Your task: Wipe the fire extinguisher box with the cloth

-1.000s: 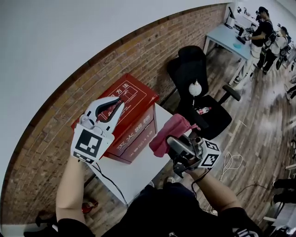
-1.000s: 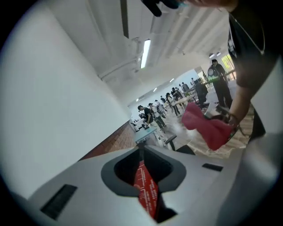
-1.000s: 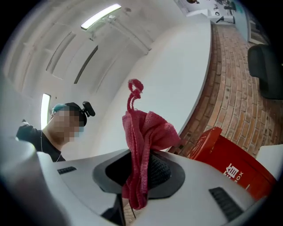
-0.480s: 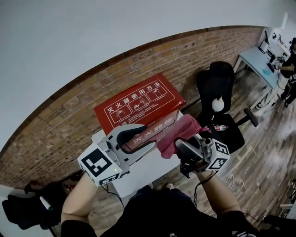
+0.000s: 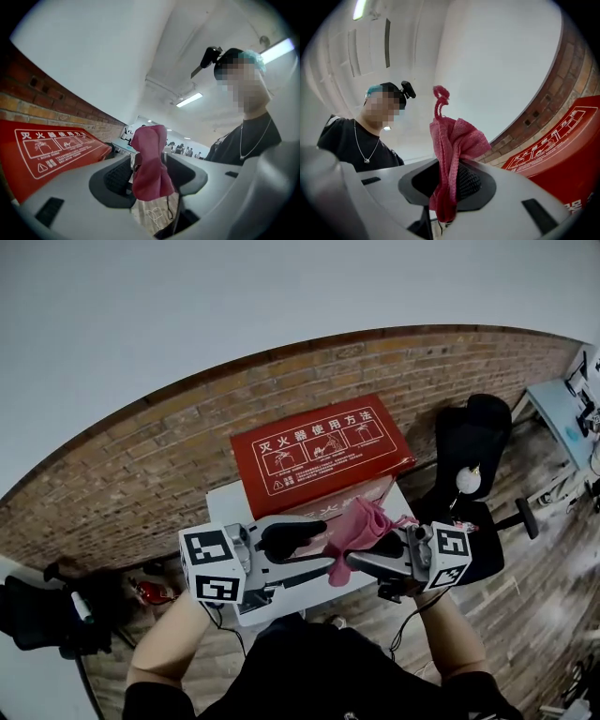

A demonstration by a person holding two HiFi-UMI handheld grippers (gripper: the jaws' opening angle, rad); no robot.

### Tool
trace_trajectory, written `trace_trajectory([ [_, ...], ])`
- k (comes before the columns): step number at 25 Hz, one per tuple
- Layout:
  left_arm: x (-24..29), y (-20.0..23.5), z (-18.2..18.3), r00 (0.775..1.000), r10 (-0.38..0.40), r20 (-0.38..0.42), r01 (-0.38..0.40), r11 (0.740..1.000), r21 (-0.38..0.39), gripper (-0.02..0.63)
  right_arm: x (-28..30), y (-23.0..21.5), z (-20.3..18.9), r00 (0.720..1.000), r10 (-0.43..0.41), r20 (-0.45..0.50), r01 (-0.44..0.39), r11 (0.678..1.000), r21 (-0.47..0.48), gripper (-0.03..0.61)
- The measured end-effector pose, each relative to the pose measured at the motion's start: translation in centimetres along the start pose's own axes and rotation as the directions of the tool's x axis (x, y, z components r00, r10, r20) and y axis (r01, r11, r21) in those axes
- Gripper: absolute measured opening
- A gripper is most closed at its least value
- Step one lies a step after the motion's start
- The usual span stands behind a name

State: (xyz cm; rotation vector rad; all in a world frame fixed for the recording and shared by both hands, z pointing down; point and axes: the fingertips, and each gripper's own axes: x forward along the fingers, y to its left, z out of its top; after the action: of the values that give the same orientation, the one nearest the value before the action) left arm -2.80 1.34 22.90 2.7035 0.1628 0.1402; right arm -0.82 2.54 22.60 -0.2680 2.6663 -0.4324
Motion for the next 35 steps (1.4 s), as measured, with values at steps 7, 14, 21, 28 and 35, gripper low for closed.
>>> trace_trajectory([
  [7,-0.7,-0.1,-1.7,0.998,-0.041,0.045,0.046,0.993,-0.112,0.275,1.9,0.6,-1.8,0.985,0.097,-0.144,-0.097,0.995,0.007,0.101],
  [14,-1.6,0.5,-2.4,0.993,-0.042,0.111,0.06,0.984,-0.166,0.189,2.6,-1.0,-3.3,0.961,0.09,-0.261,-0.069,0.994,0.09,0.101],
  [21,-2.2,1.9,-2.5,0.982,-0.036,0.184,0.078,0.97,-0.23,0.107,2.6,-2.8,-3.5,0.956,0.036,-0.291,0.01,0.988,0.155,0.105],
  [28,-2.7,2.2,-2.5,0.959,-0.069,0.274,0.144,0.954,-0.262,0.072,2.8,-2.7,-3.3,0.963,0.06,-0.262,-0.01,0.982,0.188,0.118],
  [35,-4.0,2.6,-1.9,0.94,-0.079,0.331,0.171,0.951,-0.259,0.071,2.0,-3.9,-2.8,0.974,0.004,-0.226,0.041,0.98,0.192,0.129],
])
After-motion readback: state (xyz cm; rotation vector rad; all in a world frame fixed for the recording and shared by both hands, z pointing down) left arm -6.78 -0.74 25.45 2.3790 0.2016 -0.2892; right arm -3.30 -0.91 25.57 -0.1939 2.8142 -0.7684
